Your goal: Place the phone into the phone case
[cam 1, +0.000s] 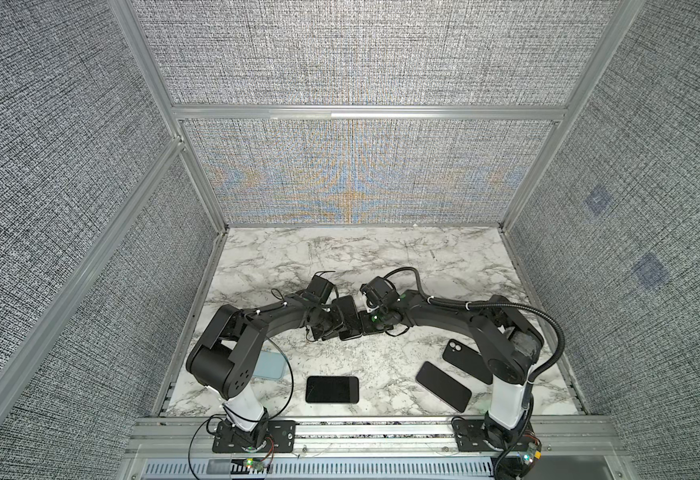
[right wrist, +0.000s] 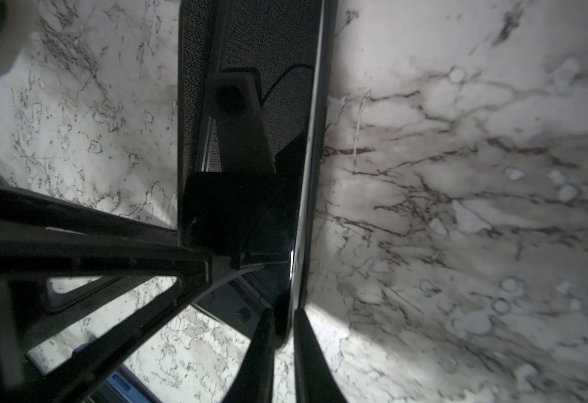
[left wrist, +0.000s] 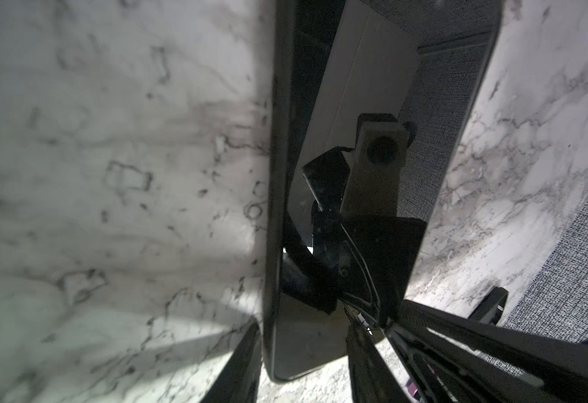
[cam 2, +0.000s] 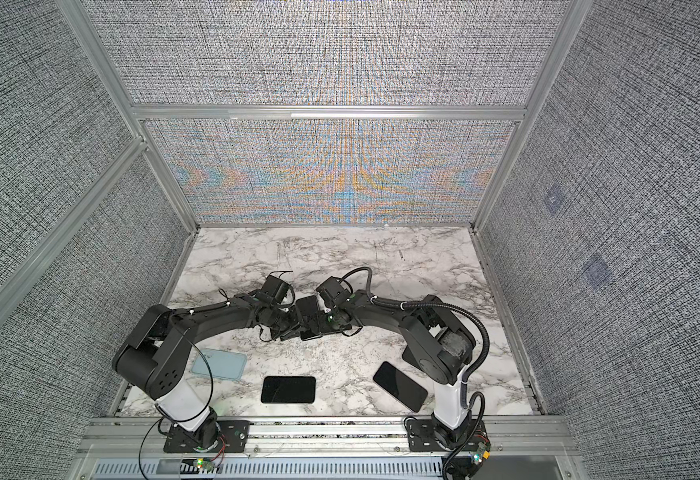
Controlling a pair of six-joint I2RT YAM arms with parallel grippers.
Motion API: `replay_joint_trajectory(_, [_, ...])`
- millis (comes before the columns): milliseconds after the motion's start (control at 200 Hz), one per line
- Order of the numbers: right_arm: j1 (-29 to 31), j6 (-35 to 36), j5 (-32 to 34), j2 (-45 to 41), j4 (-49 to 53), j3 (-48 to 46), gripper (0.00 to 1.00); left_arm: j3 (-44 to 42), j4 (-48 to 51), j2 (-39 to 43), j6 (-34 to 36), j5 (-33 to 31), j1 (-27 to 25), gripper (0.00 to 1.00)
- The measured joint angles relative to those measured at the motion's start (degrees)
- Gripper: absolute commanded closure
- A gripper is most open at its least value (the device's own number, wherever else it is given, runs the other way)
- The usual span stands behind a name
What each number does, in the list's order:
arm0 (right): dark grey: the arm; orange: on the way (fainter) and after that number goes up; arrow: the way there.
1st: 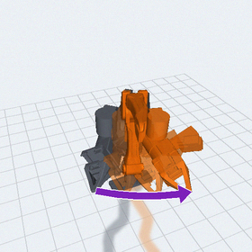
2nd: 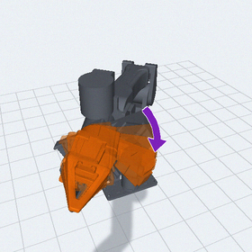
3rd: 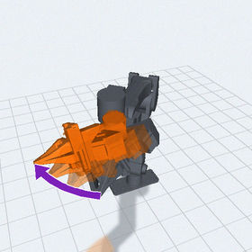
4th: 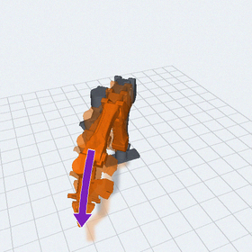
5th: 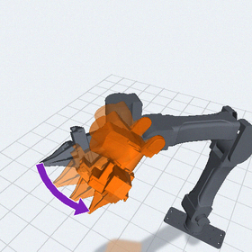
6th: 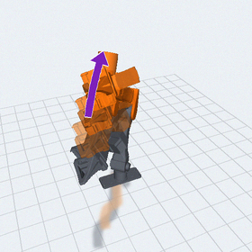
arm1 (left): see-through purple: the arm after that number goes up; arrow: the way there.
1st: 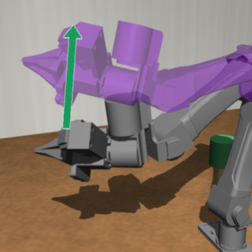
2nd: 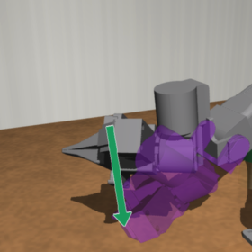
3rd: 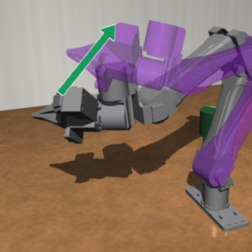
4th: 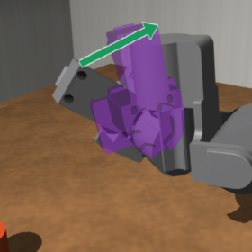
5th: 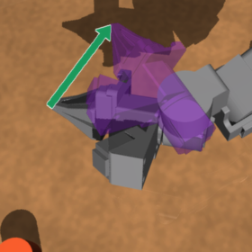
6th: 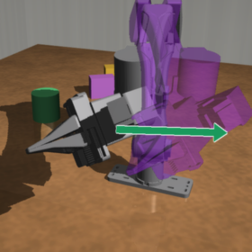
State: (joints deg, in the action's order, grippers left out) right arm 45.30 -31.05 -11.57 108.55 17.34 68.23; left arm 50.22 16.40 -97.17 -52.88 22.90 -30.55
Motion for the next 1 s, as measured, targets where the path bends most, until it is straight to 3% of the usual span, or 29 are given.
replay_joint_trajectory(1000, [-0.4, -2.0, -1.7, 1.4, -2.3, -0.7, 0.92, -1.3, -2.1, -0.2, -0.7, 1.1, 0.3, 0.63])
